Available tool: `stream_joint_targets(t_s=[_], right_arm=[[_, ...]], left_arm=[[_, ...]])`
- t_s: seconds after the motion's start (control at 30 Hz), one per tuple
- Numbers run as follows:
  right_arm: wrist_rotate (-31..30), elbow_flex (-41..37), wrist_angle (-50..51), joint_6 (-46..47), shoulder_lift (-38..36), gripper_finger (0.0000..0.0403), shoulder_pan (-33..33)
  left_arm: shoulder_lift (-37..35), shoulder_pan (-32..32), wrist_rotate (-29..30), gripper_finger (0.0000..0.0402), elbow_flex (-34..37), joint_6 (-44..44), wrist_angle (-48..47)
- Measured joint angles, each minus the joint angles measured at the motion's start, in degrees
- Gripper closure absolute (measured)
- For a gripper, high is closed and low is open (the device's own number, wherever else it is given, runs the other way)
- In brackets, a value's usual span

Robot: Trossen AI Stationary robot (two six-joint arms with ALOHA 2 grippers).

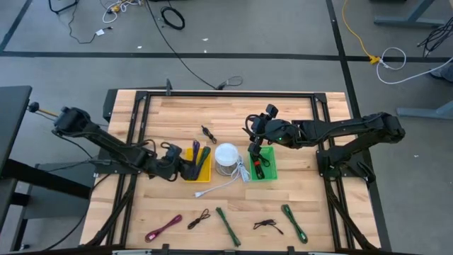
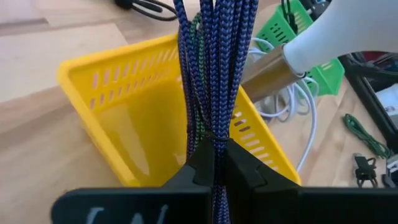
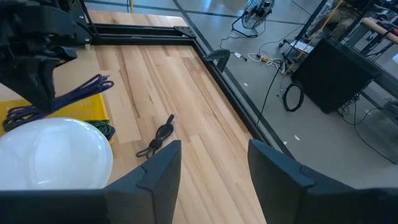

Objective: Pick & Place USB Port
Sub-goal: Put the black blue charger cable into the yellow basket

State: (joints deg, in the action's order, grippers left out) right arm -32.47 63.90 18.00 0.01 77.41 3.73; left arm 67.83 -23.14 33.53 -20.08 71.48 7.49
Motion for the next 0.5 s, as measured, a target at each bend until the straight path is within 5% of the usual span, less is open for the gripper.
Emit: stream_joint_targets(t_s=[0.5], right_arm=[[0.0, 0.0, 0.0, -0.1, 0.0, 0.0214, 0.0]], left_arm=[[0.6, 0.0, -0.9, 0.0343, 0.0, -0.6, 2.1]])
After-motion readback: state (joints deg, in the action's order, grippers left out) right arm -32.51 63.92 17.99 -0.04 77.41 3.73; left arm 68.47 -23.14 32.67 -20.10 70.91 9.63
